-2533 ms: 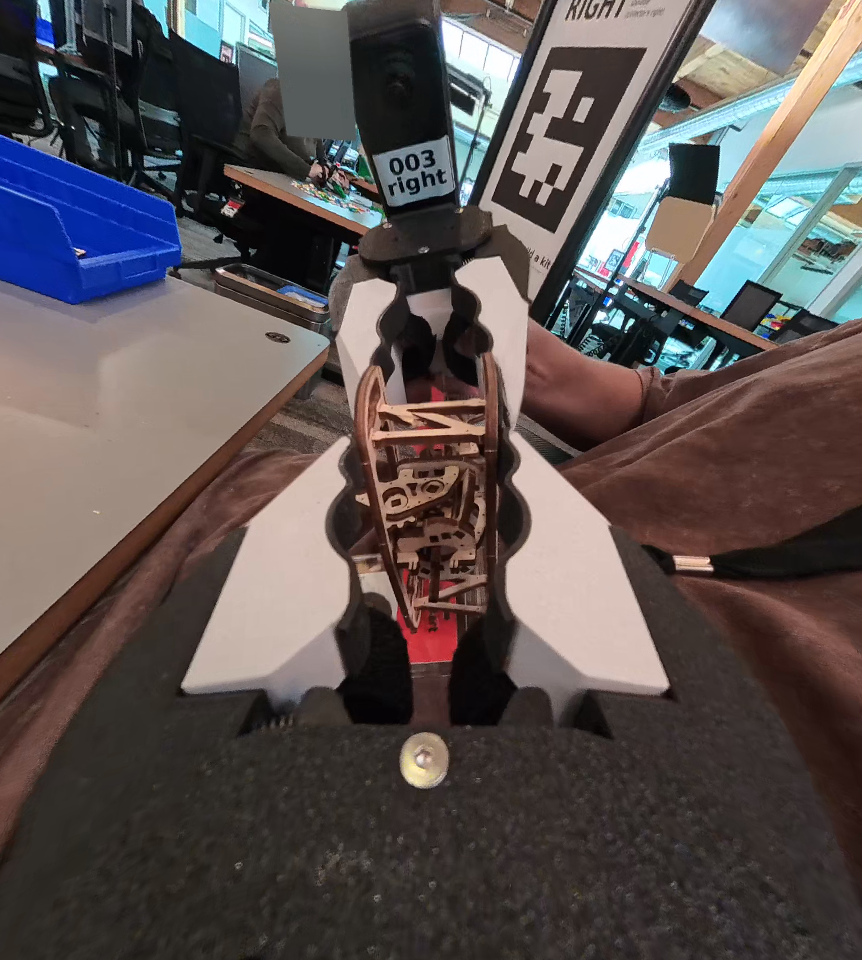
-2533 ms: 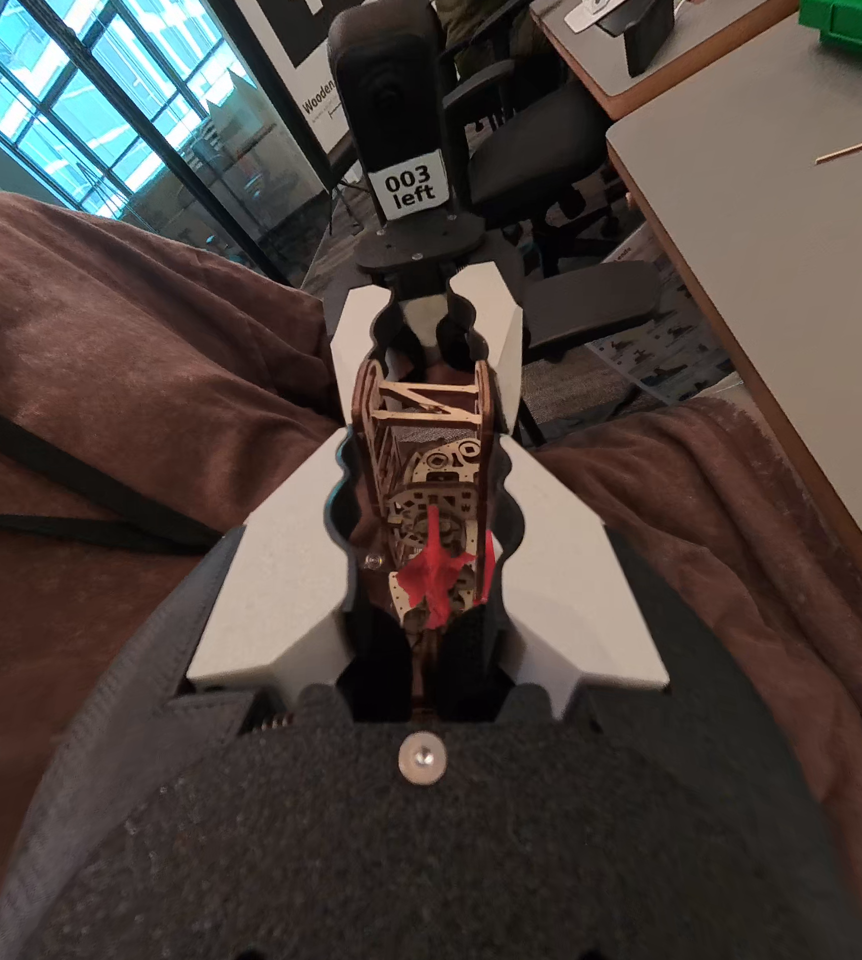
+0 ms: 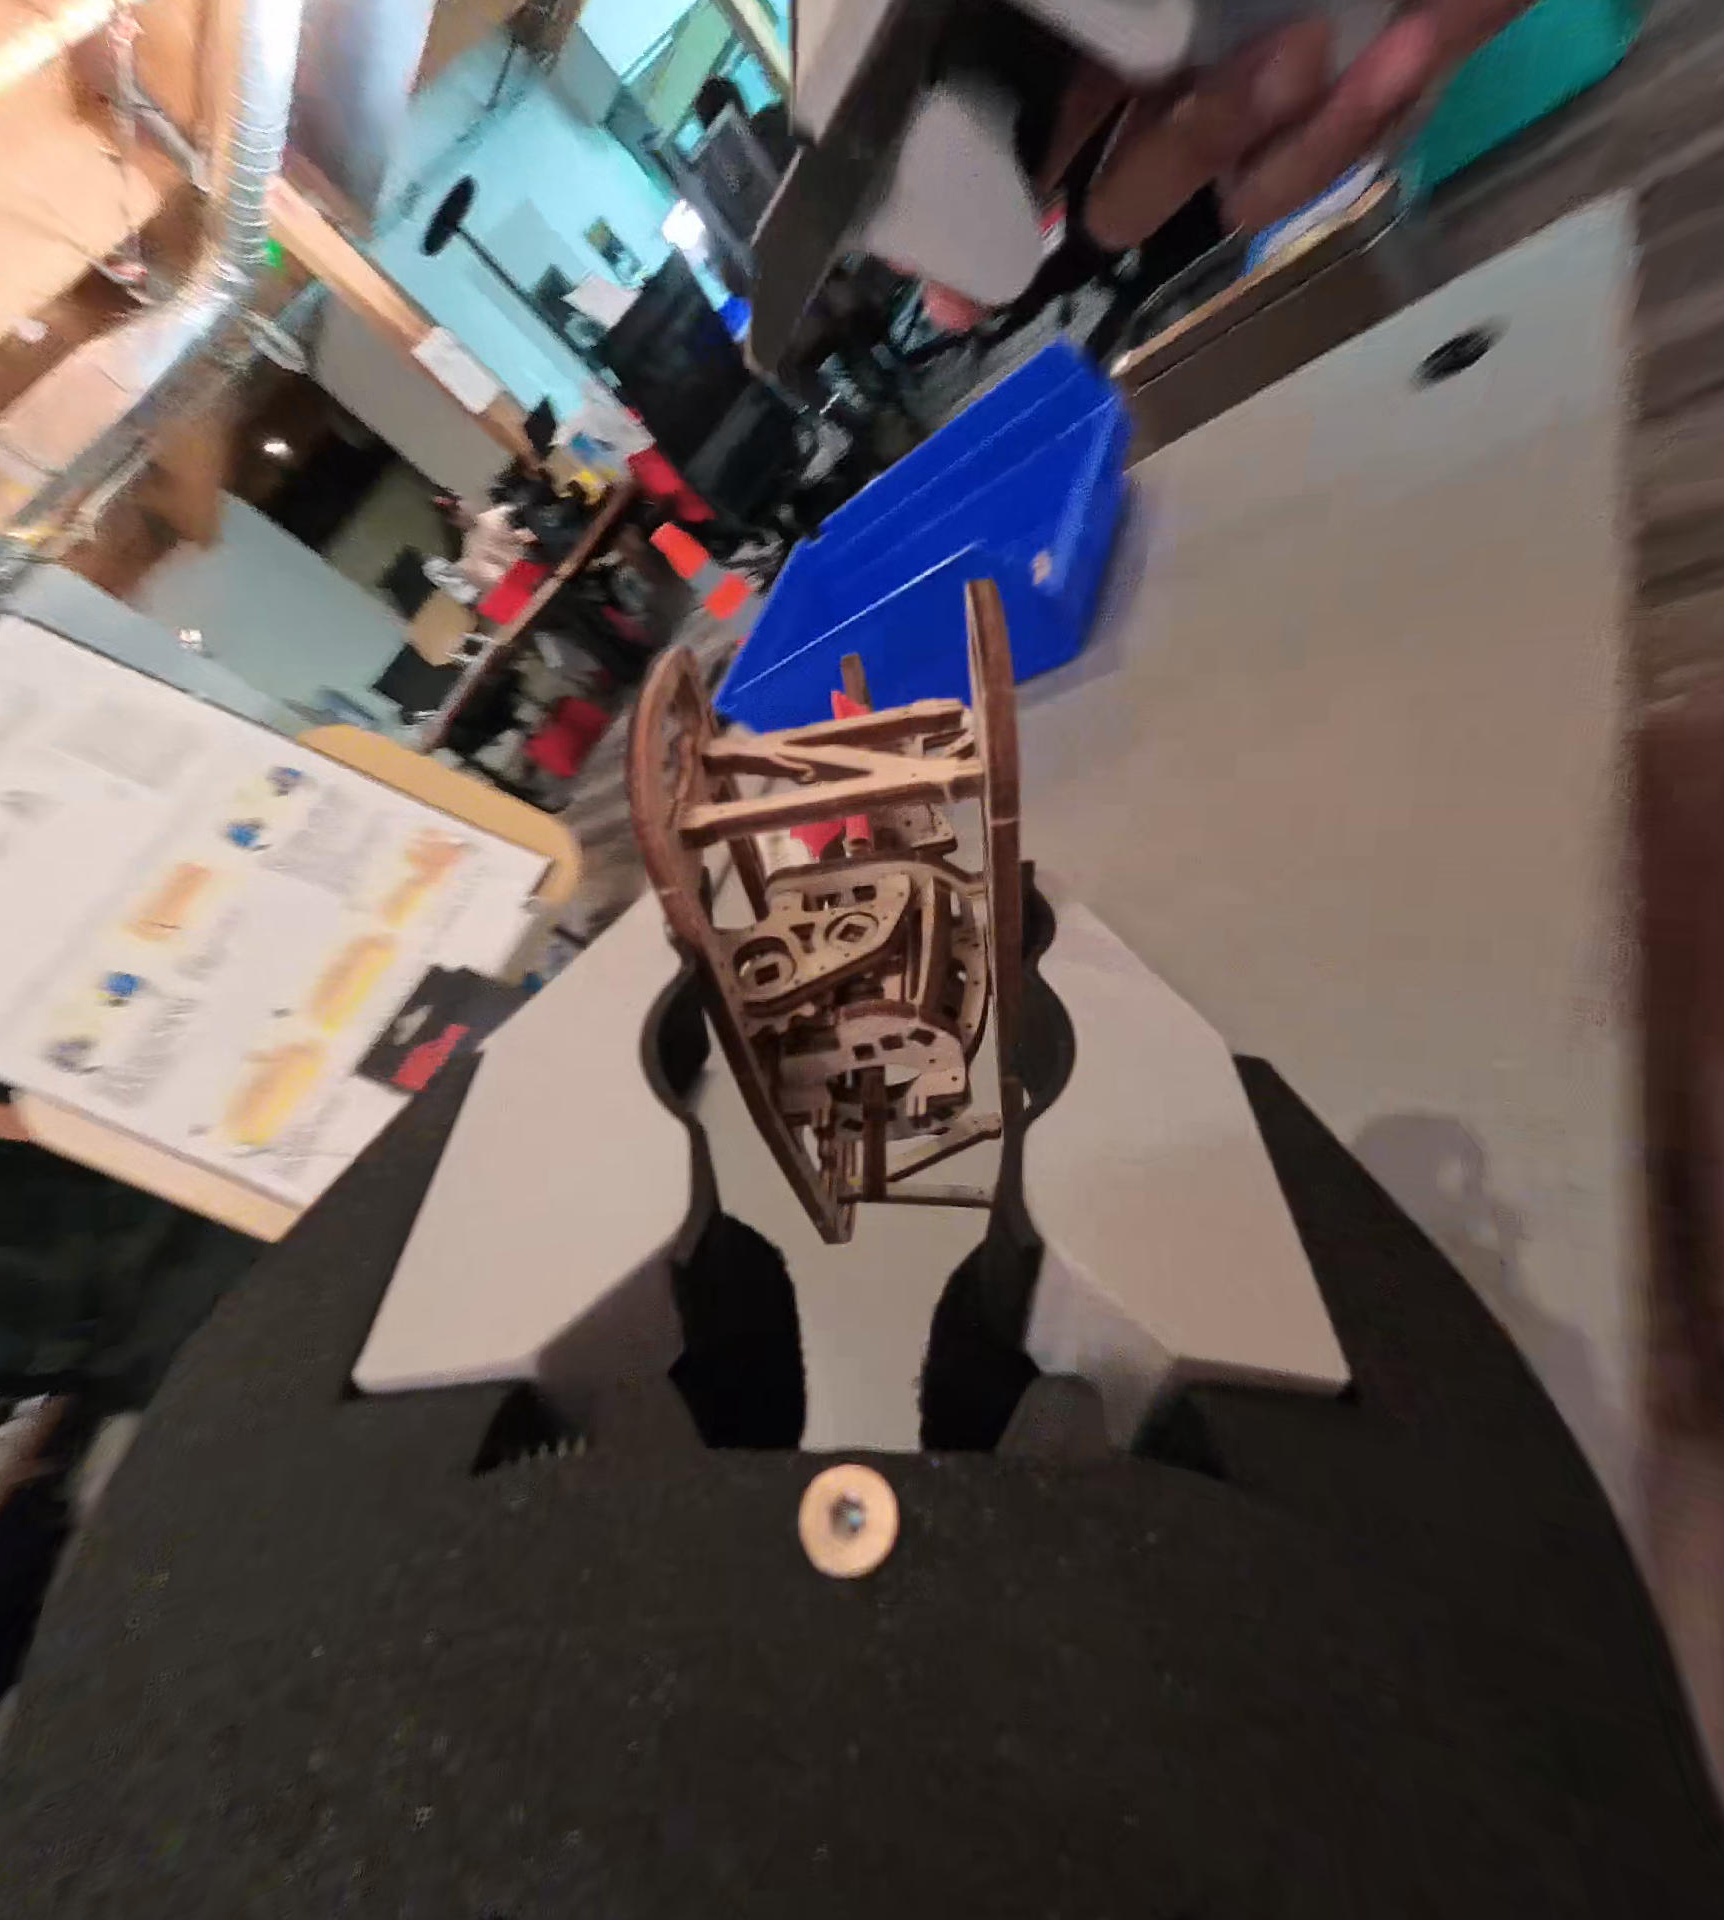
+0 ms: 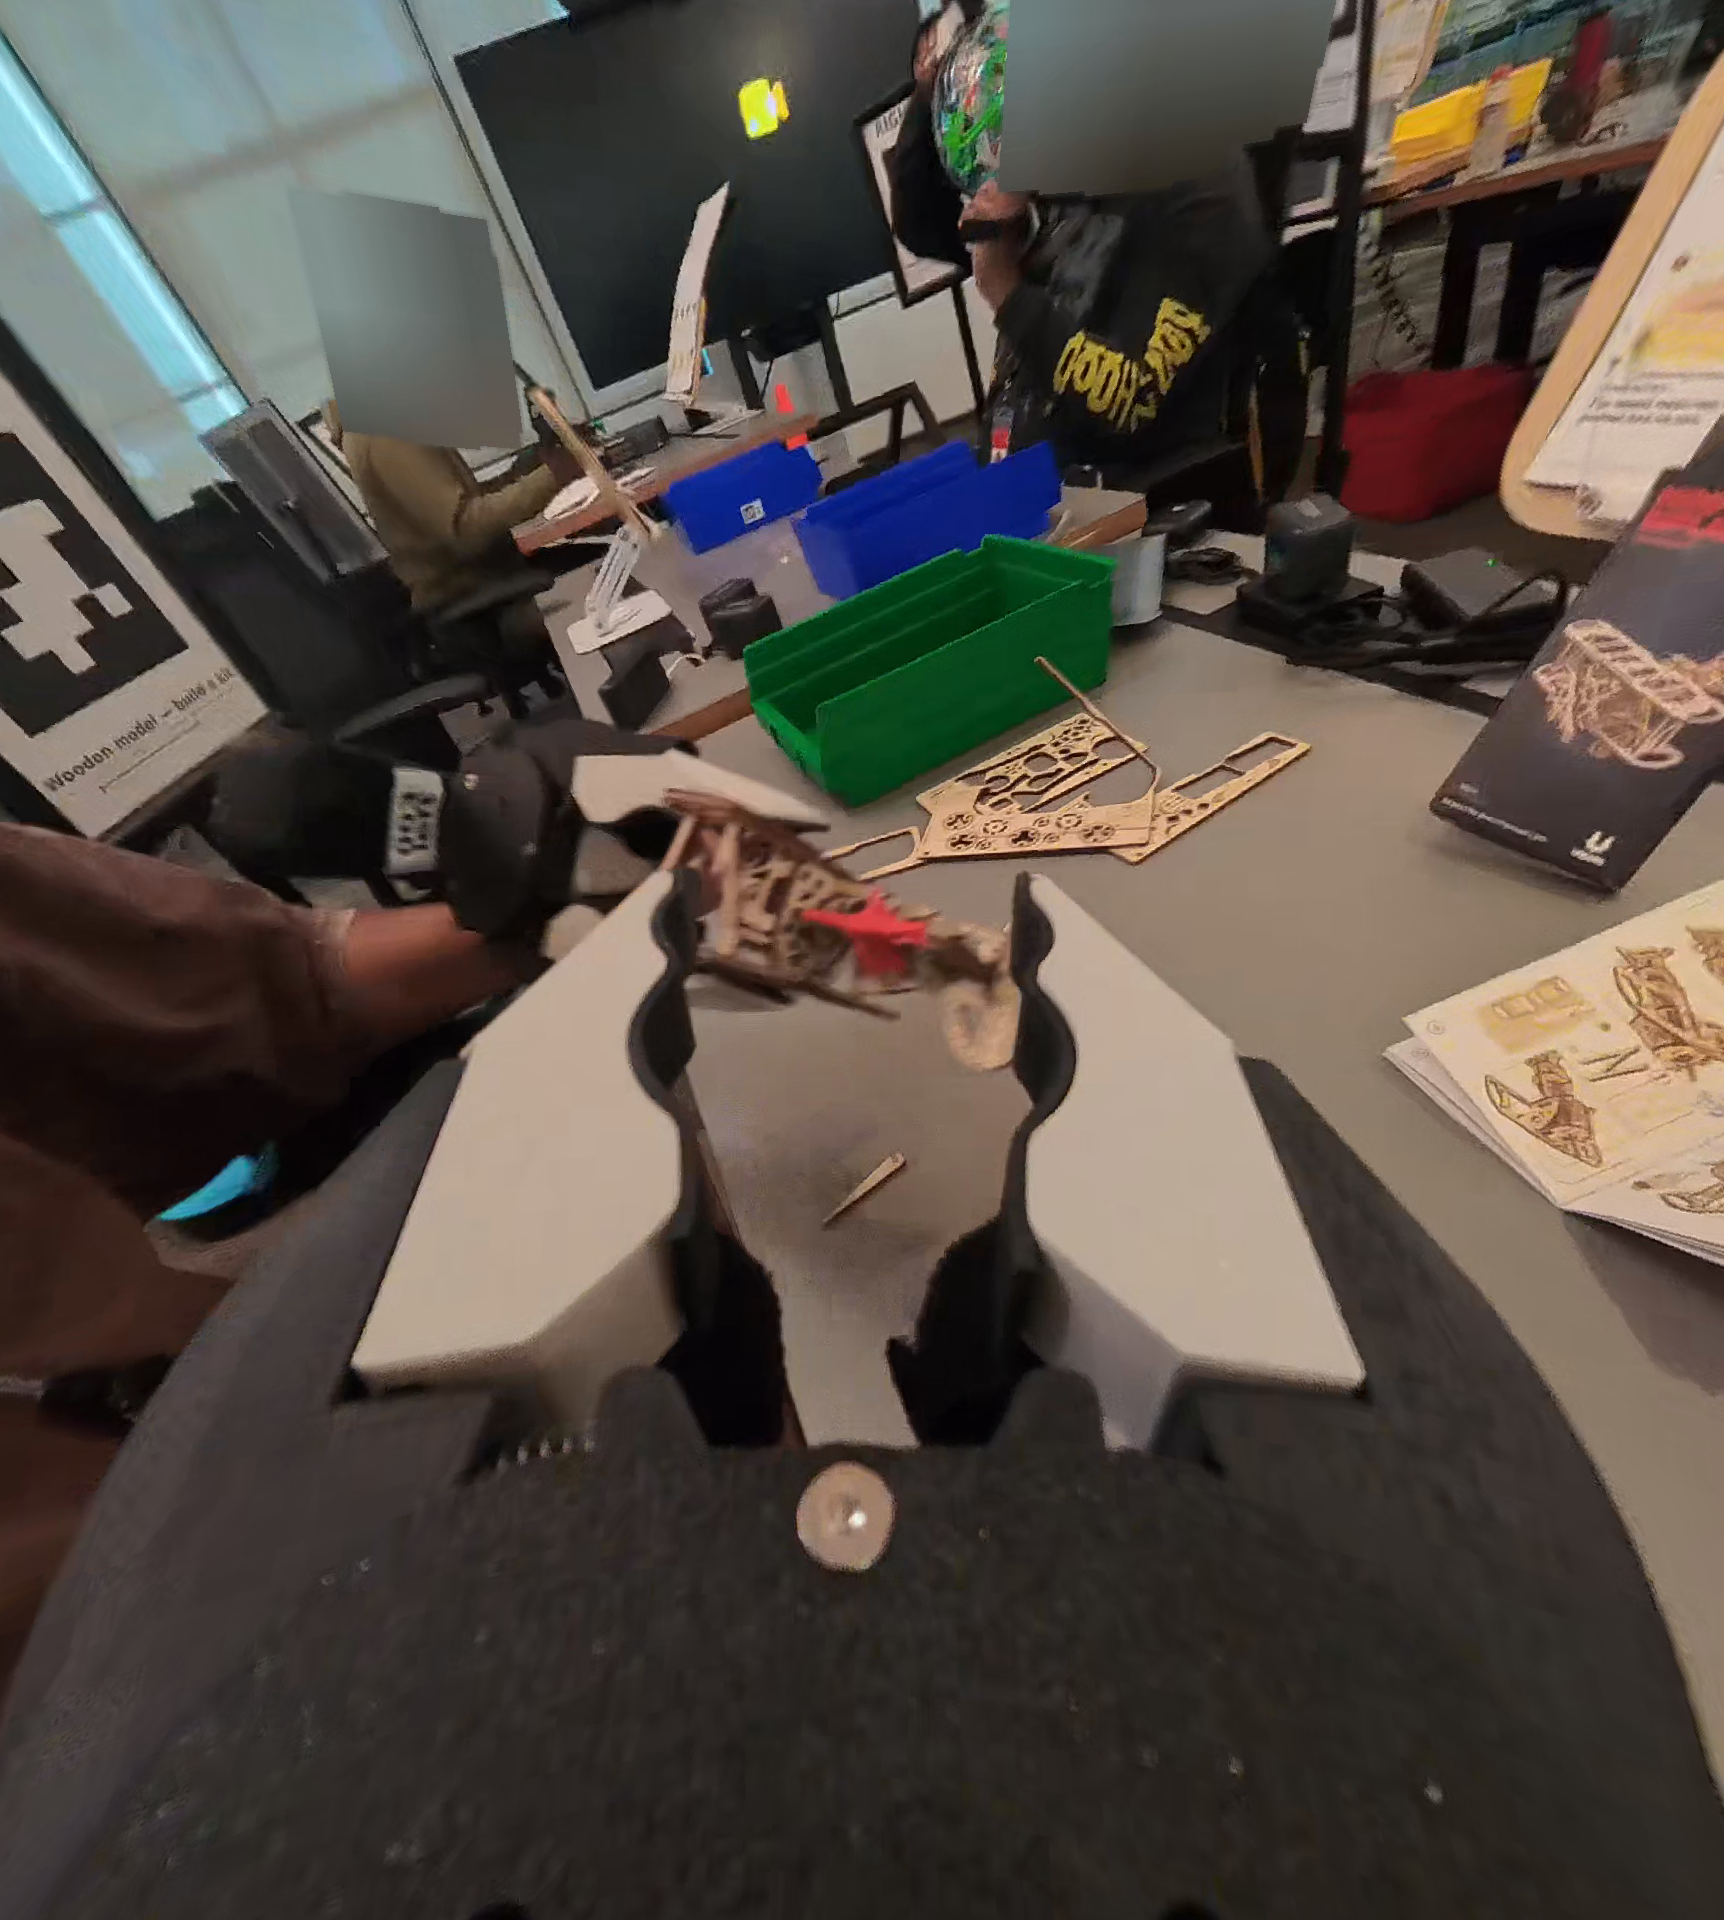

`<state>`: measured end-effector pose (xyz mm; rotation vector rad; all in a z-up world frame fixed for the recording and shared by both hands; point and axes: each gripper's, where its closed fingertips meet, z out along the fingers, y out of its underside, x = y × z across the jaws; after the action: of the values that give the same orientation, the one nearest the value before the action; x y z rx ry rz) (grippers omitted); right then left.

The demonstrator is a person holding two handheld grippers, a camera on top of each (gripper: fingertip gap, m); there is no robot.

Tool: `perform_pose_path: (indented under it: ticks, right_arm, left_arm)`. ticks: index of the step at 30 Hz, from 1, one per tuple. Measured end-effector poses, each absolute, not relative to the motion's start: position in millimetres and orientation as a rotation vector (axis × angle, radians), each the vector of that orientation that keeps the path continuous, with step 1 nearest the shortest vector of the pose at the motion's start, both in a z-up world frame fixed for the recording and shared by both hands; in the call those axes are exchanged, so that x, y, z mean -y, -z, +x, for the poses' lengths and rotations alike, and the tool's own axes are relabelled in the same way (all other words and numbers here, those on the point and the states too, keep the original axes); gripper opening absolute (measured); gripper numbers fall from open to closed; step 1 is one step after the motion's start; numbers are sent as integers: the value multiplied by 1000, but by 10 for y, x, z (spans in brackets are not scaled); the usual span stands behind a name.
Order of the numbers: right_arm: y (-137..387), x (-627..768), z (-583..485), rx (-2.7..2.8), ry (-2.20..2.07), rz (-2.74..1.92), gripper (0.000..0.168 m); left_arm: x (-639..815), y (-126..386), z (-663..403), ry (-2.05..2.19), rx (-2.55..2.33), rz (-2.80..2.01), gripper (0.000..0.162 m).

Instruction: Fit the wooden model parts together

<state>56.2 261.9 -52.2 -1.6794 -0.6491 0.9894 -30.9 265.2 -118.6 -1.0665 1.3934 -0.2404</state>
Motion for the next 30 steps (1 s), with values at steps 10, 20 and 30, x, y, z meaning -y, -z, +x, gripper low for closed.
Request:
perform_pose_path:
  ticks: [10, 20, 30]
  right_arm:
    - [1660, -3380, 379, 742, -1003, -1805, 51]
    - [2696, -3408, 837, 690, -748, -2225, 54]
    - [2864, -3397, 562, 797, -686, -2095, 67]
  left_arm:
    - [-3866, 1814, 15, -473, -1378, -871, 54]
    - [-3997, 2430, -47, -662, -1583, -804, 55]
    - [-3909, 2822, -101, -624, -1759, -983, 57]
